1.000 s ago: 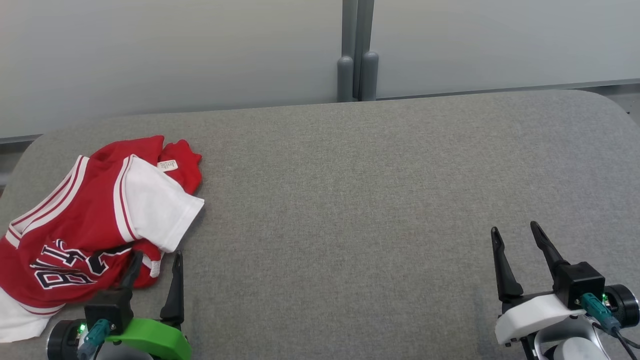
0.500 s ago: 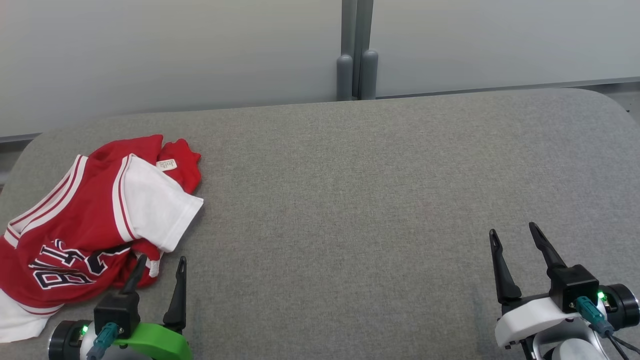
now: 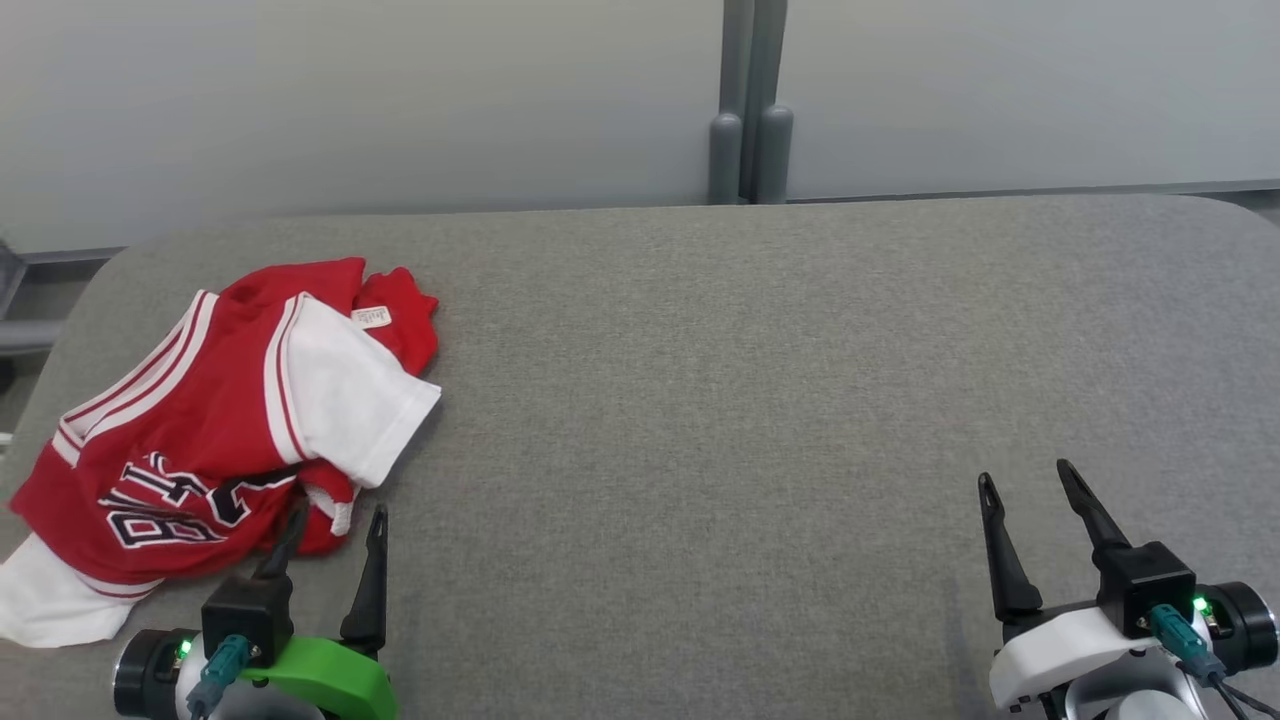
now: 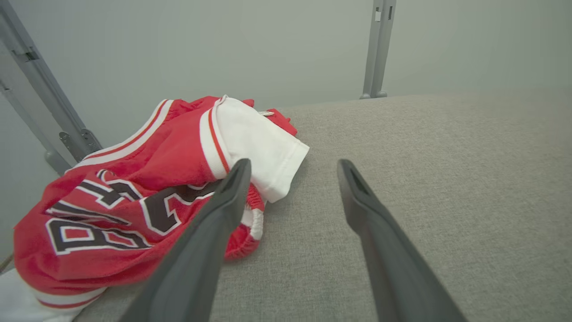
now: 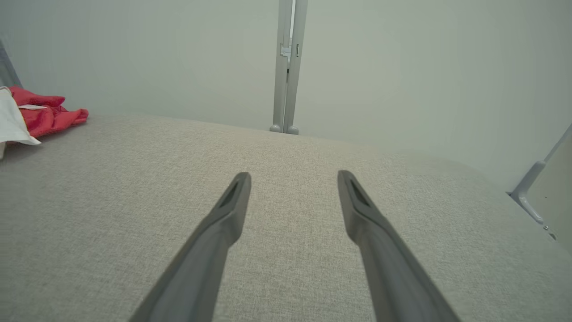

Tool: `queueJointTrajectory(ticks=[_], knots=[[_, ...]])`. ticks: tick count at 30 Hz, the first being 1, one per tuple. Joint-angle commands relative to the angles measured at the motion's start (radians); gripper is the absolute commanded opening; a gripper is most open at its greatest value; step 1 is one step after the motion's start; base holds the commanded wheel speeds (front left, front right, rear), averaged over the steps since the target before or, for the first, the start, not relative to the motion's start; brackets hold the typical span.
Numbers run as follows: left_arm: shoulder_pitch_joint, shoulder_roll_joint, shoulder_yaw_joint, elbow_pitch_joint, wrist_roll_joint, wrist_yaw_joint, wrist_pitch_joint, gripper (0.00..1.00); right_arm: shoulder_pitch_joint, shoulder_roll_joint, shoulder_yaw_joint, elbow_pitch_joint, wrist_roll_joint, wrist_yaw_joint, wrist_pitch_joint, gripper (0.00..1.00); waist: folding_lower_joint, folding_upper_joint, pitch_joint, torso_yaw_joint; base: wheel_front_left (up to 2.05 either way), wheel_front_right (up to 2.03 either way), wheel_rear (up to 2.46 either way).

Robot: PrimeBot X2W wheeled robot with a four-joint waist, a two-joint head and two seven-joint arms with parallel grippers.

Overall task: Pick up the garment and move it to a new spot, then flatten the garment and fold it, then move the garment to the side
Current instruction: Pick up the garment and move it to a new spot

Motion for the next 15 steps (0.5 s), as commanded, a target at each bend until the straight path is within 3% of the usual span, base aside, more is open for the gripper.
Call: queueJointTrajectory(ticks=[1,9,15], knots=[[-0.009,0.001,-0.002,0.007,-0.004,-0.002,-0.003,1.00,0.005,-0.002,0.007,0.001,0.005,0.000,-0.004,1.00,0.0000,0.0062,-0.008,0.064,0.00,0.00,0.00],[0.017,-0.001,0.016,0.028,0.002,-0.002,-0.003,1.00,-0.013,-0.002,0.054,0.016,0.005,0.000,-0.003,1.00,0.0000,0.0062,-0.026,0.281,0.00,0.00,0.00],[0.043,0.008,0.041,0.036,0.004,-0.001,-0.003,1.00,-0.033,-0.002,0.095,0.031,0.014,0.000,-0.003,1.00,0.0000,0.0062,-0.036,0.376,0.00,0.00,0.00]])
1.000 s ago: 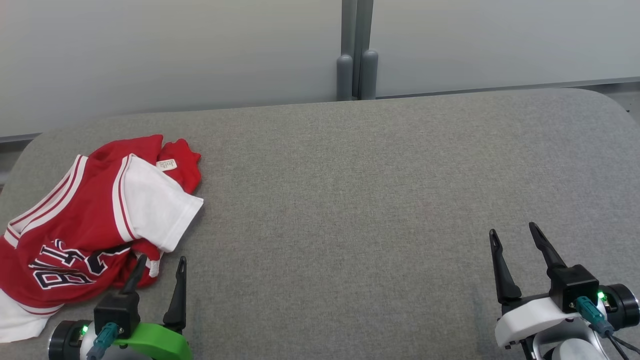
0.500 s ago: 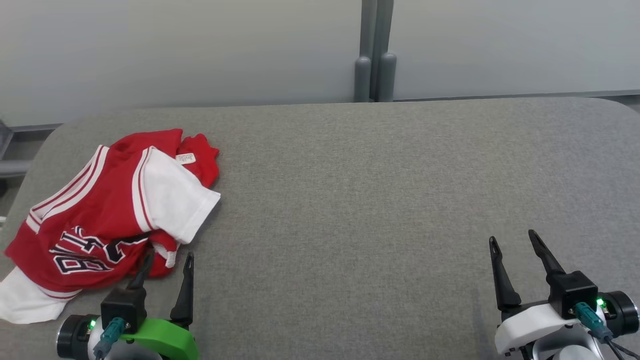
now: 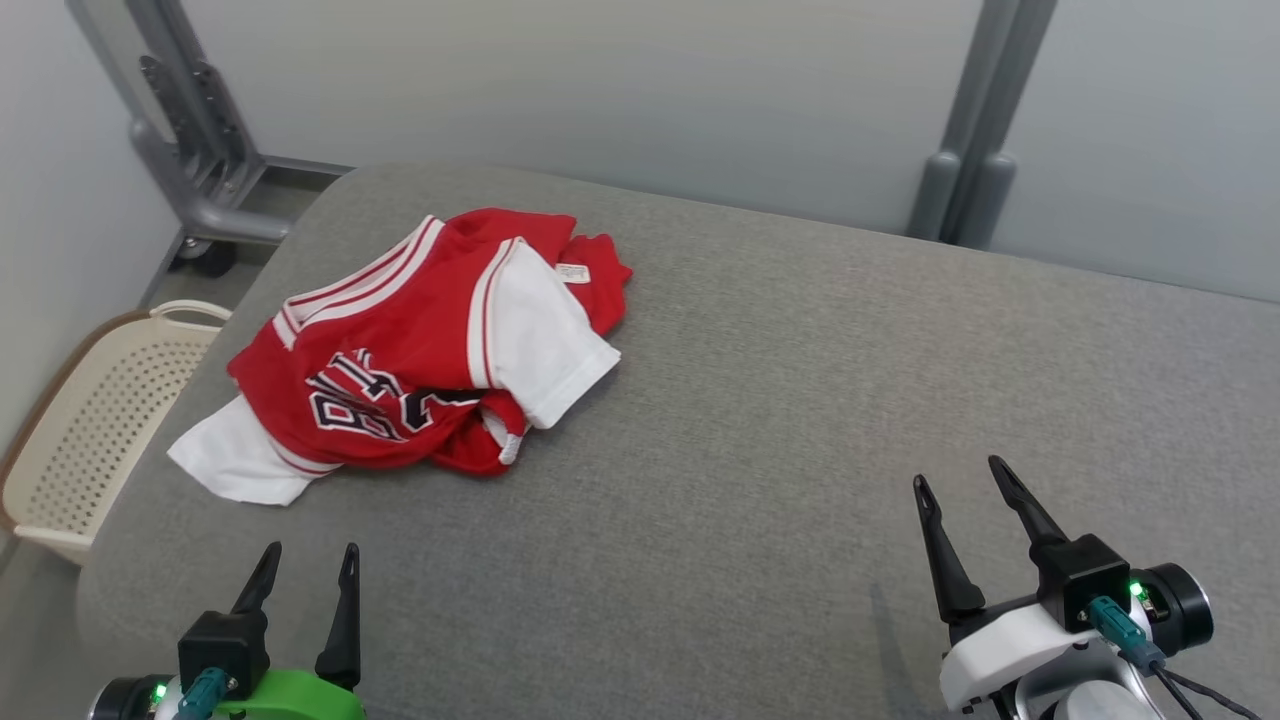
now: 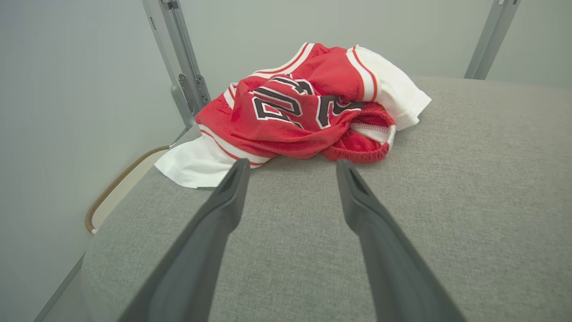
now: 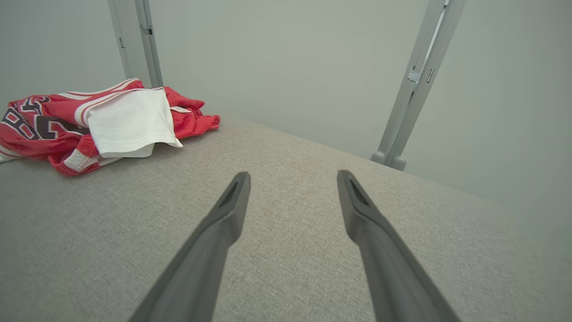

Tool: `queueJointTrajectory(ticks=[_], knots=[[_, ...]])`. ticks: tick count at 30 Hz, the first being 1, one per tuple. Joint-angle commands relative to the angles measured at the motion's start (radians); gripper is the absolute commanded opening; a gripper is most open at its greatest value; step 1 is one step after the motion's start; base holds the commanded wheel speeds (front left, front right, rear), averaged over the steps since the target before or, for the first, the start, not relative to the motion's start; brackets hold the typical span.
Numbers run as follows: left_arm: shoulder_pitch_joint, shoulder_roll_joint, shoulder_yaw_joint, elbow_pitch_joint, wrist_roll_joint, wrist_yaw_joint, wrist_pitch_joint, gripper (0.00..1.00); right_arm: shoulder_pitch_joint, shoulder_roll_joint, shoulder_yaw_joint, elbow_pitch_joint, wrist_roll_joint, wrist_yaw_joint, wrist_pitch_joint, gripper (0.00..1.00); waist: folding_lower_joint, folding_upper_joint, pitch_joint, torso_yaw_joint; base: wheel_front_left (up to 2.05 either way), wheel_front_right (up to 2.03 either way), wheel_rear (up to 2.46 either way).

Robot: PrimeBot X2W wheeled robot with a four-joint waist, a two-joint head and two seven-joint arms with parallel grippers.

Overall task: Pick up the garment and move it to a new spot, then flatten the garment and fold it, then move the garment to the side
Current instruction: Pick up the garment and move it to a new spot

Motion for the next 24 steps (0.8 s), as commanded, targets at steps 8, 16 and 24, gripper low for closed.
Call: queueJointTrajectory(ticks=[8,16,24], knots=[[0.020,0.003,0.025,-0.006,0.005,-0.001,-0.003,1.00,-0.015,-0.003,0.029,-0.001,0.018,0.000,-0.003,1.00,0.0000,0.0062,-0.011,0.130,0.00,0.00,0.00],[-0.207,0.012,-0.060,0.027,-0.100,-0.002,0.075,1.00,-0.065,-0.019,0.009,-0.031,-0.026,0.000,-0.003,1.00,0.0000,0.0062,0.134,0.103,0.00,0.00,0.00],[-0.580,0.069,-0.180,0.137,-0.324,-0.001,0.384,1.00,-0.186,-0.056,0.045,-0.042,-0.064,0.000,-0.003,1.00,0.0000,0.0062,0.326,0.061,0.00,0.00,0.00]])
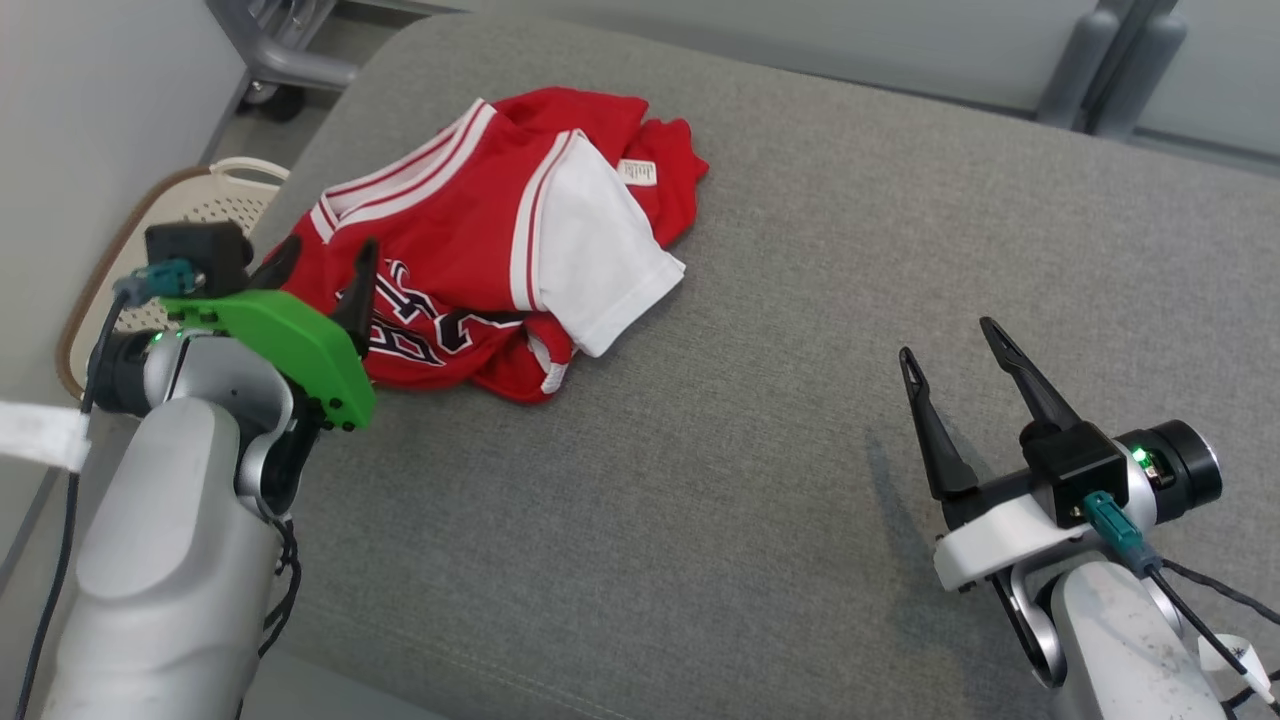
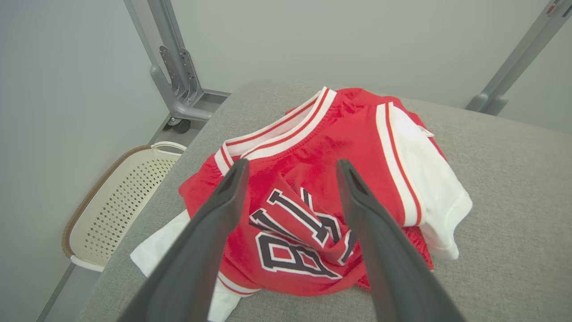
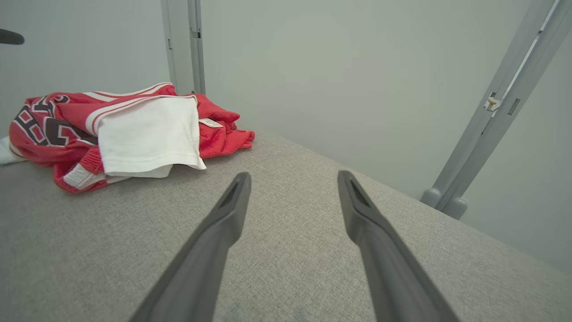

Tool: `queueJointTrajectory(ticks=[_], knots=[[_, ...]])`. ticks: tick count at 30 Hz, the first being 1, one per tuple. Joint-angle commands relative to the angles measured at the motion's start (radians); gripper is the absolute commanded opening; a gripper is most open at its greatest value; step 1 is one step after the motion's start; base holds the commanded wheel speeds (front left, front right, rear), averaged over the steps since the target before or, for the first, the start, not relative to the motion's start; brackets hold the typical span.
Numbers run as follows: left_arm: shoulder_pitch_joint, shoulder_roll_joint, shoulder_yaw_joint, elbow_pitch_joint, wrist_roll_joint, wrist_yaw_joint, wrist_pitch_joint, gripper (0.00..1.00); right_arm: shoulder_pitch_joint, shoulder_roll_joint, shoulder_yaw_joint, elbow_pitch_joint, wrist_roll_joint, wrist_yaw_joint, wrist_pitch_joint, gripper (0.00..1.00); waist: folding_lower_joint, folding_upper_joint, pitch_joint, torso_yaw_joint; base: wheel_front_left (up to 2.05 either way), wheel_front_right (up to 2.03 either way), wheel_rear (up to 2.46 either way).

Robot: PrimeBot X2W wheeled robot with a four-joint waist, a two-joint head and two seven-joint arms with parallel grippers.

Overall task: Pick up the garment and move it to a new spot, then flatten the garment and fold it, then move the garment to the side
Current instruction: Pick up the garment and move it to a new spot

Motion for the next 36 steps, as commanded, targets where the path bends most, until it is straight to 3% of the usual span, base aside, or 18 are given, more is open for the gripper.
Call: queueJointTrajectory(ticks=[1,3,9,11,16,17,18,28,36], knots=[[-0.071,0.004,-0.044,0.032,-0.064,0.000,0.060,1.00,-0.031,-0.010,0.007,0.003,-0.005,0.000,-0.003,1.00,0.0000,0.0062,0.165,-0.072,0.00,0.00,0.00],[-0.141,0.064,-0.090,0.095,-0.137,0.001,0.123,1.00,-0.066,-0.005,0.026,0.007,-0.005,0.000,-0.003,1.00,0.0000,0.0062,0.201,-0.105,0.00,0.00,0.00],[-0.212,0.116,-0.157,0.235,-0.201,0.000,0.178,1.00,-0.090,0.003,0.023,0.001,-0.001,0.000,-0.003,1.00,0.0000,0.0062,0.230,-0.154,0.00,0.00,0.00],[-0.219,0.119,-0.174,0.264,-0.225,0.000,0.182,0.82,-0.086,0.006,0.014,-0.002,-0.003,0.000,-0.003,1.00,0.0000,0.0062,0.232,-0.160,0.00,0.00,0.00],[-0.229,0.125,-0.208,0.306,-0.260,0.000,0.173,0.73,-0.079,0.010,0.004,-0.002,-0.004,0.000,-0.003,1.00,0.0000,0.0062,0.233,-0.165,0.00,0.00,0.00],[-0.231,0.129,-0.219,0.314,-0.260,0.000,0.170,0.40,-0.081,0.011,0.003,-0.001,-0.004,0.000,-0.003,1.00,0.0000,0.0062,0.232,-0.166,0.00,0.00,0.00],[-0.232,0.133,-0.229,0.324,-0.262,0.000,0.163,0.00,-0.084,0.013,0.002,0.001,-0.005,0.000,-0.003,1.00,0.0000,0.0062,0.230,-0.166,0.00,0.00,0.00],[-0.292,0.171,-0.266,0.351,-0.212,0.017,0.029,0.00,-0.051,0.029,-0.003,0.019,0.008,0.000,-0.003,1.00,0.0000,0.0062,0.160,-0.152,0.00,0.00,0.00],[-0.323,0.211,-0.289,0.254,-0.125,0.113,-0.064,0.00,0.005,0.039,-0.012,0.028,0.034,0.000,-0.003,1.00,0.0000,0.0062,0.067,-0.156,0.00,0.00,0.00]])
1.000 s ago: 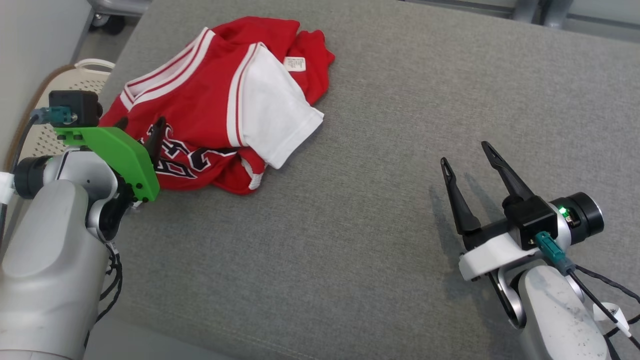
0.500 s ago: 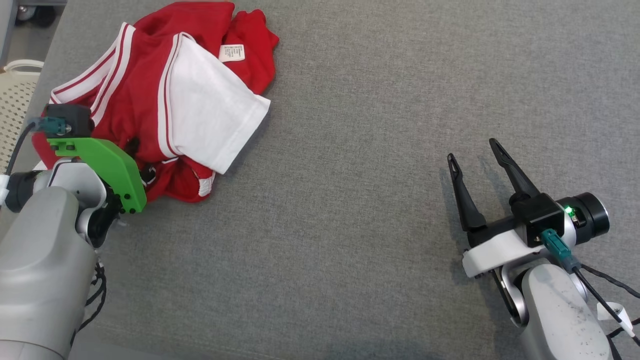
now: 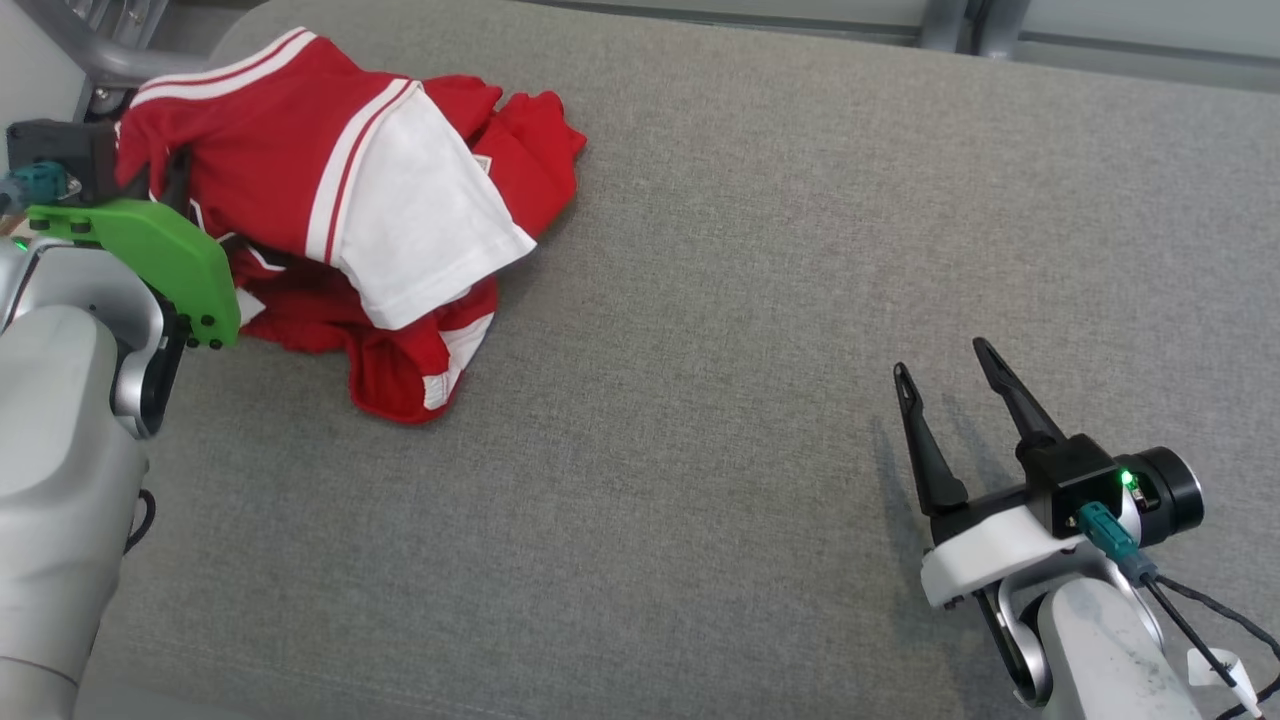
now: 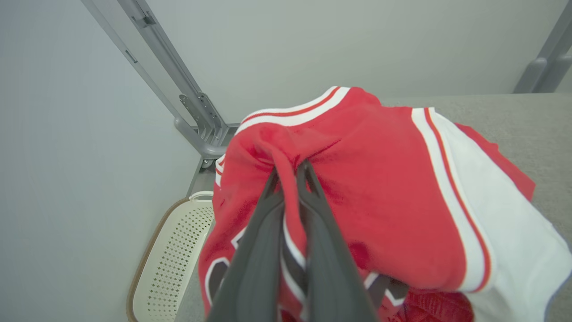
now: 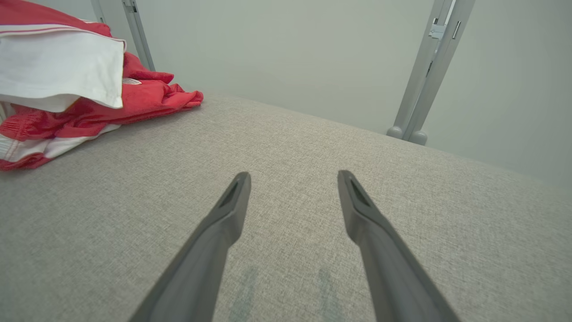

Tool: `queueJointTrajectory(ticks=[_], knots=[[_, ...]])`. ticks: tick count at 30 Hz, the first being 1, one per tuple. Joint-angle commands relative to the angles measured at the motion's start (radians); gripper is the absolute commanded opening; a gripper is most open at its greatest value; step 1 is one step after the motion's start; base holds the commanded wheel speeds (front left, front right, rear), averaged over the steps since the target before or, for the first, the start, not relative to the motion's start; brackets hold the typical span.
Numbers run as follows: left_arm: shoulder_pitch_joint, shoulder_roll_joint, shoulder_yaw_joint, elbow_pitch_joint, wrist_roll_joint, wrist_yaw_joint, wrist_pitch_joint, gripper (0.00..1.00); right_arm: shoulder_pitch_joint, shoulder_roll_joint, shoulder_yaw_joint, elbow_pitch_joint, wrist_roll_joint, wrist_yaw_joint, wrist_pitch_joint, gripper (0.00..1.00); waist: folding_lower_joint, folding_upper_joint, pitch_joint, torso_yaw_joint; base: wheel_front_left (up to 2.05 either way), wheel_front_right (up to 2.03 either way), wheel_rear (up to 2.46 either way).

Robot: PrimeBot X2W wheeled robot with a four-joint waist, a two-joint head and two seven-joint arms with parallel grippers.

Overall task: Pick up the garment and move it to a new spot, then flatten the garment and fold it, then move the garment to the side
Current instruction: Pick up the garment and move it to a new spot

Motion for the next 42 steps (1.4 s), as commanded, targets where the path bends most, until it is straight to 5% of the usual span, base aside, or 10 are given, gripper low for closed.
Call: queueJointTrajectory(ticks=[1,5,10,18,25,33,34,35,36,42], knots=[[-0.025,0.012,0.001,-0.019,0.017,0.022,-0.022,0.00,0.019,-0.001,-0.001,0.003,0.008,0.000,-0.003,1.00,0.0000,0.0062,-0.048,-0.009,0.00,0.00,0.00],[-0.041,0.019,0.005,-0.081,0.033,0.058,-0.059,0.00,0.042,0.002,0.005,0.005,0.020,0.000,-0.003,1.00,0.0000,0.0062,-0.089,-0.037,0.00,0.00,0.00],[-0.054,0.007,-0.021,-0.208,0.041,0.043,-0.036,0.00,0.069,0.004,-0.001,-0.002,0.044,0.000,-0.003,1.00,0.0000,0.0062,-0.139,-0.094,0.00,0.00,0.00],[0.049,-0.007,-0.087,-0.572,-0.018,0.004,0.118,0.00,0.104,0.004,-0.014,-0.020,0.078,0.000,-0.003,1.00,0.0000,0.0062,-0.179,-0.227,0.00,0.00,0.00],[0.189,-0.007,-0.168,-0.811,-0.066,0.019,0.238,0.00,0.105,0.004,-0.014,-0.034,0.101,0.000,-0.003,1.00,0.0000,0.0062,-0.143,-0.341,0.00,0.00,0.00],[0.353,0.068,-0.268,-0.741,-0.021,0.007,0.249,0.00,0.094,0.004,-0.018,-0.048,0.143,0.000,-0.003,1.00,0.0000,0.0062,-0.062,-0.480,0.00,0.00,0.00],[0.369,0.079,-0.269,-0.715,-0.015,0.016,0.240,0.27,0.099,0.004,-0.022,-0.049,0.149,0.000,-0.003,1.00,0.0000,0.0062,-0.057,-0.493,0.00,0.00,0.00],[0.388,0.089,-0.269,-0.688,-0.015,0.025,0.236,0.75,0.104,0.004,-0.029,-0.051,0.153,0.000,-0.003,1.00,0.0000,0.0062,-0.052,-0.503,0.00,0.00,0.00],[0.402,0.101,-0.268,-0.665,-0.005,0.038,0.233,1.00,0.110,0.004,-0.036,-0.053,0.157,0.000,-0.003,1.00,0.0000,0.0062,-0.048,-0.509,0.00,0.00,0.00],[0.503,0.158,-0.209,-0.625,0.003,0.189,0.211,1.00,0.132,0.005,-0.054,-0.061,0.164,0.000,-0.003,1.00,0.0000,0.0062,-0.043,-0.507,0.00,0.00,0.00]])
